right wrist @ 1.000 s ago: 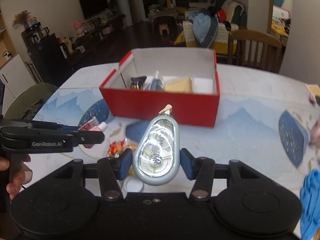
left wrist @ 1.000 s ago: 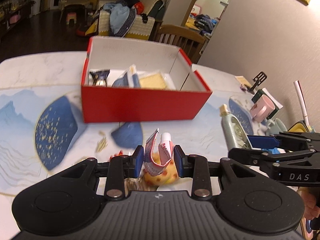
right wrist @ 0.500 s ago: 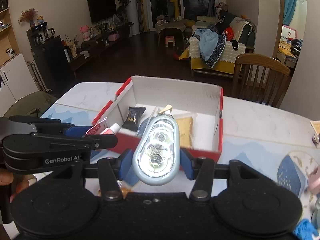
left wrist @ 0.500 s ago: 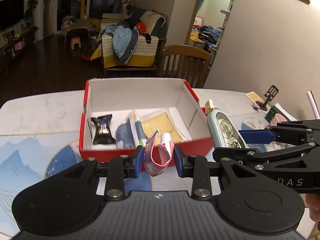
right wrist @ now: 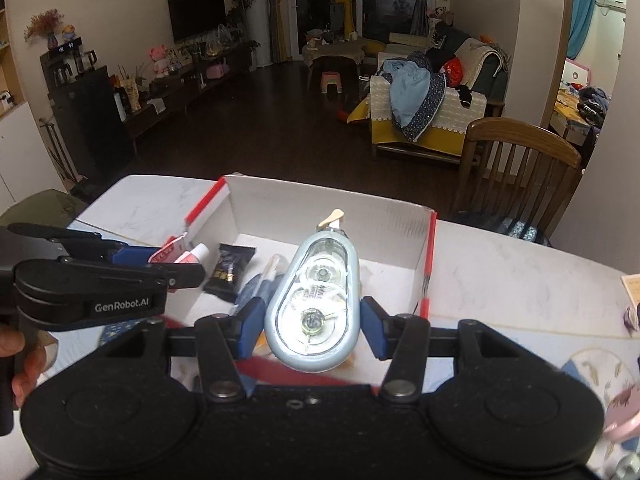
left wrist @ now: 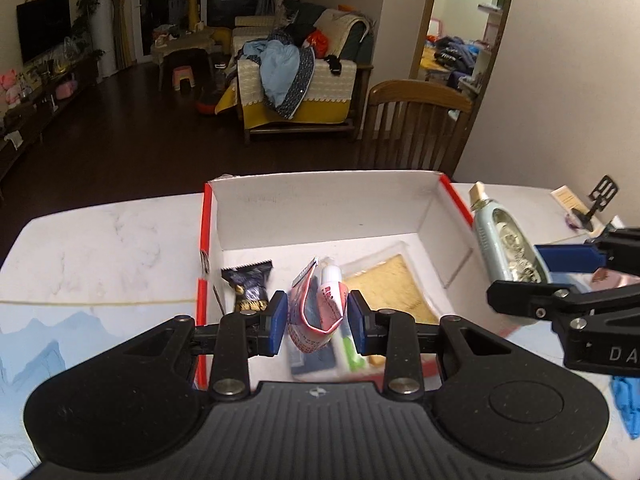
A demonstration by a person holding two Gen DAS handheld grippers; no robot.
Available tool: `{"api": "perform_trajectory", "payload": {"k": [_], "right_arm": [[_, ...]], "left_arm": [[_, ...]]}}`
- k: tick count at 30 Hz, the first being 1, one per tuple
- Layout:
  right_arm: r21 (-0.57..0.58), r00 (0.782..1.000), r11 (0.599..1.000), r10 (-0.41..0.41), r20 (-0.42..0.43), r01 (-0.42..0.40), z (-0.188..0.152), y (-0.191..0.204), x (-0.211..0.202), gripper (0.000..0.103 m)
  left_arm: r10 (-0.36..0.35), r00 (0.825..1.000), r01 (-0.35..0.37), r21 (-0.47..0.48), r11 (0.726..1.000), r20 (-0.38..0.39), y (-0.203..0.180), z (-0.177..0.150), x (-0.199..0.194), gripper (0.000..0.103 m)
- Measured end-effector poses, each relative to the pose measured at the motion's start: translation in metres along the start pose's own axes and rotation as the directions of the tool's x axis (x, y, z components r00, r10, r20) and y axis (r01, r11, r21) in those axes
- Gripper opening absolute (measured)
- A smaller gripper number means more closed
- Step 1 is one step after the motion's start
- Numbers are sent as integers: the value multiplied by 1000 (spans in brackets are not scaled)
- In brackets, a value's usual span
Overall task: Organize objects
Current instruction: 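Lower both items into the red box and open both grippers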
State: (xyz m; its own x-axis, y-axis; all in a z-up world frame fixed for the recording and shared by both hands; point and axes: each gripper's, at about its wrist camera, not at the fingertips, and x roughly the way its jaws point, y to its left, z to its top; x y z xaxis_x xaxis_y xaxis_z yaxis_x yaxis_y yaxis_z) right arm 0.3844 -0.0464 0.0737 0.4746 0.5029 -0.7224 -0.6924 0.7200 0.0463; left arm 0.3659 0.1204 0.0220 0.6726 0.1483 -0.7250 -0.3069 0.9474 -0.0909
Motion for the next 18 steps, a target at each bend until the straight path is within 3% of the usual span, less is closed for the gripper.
{"api": "perform_trajectory", "payload": {"k": [18], "right_arm": [[-14, 994, 1000, -20, -105, 19, 8, -5, 79, 51]], "left_arm": [[42, 993, -37, 50, 998, -108, 6, 17, 70, 31]]}}
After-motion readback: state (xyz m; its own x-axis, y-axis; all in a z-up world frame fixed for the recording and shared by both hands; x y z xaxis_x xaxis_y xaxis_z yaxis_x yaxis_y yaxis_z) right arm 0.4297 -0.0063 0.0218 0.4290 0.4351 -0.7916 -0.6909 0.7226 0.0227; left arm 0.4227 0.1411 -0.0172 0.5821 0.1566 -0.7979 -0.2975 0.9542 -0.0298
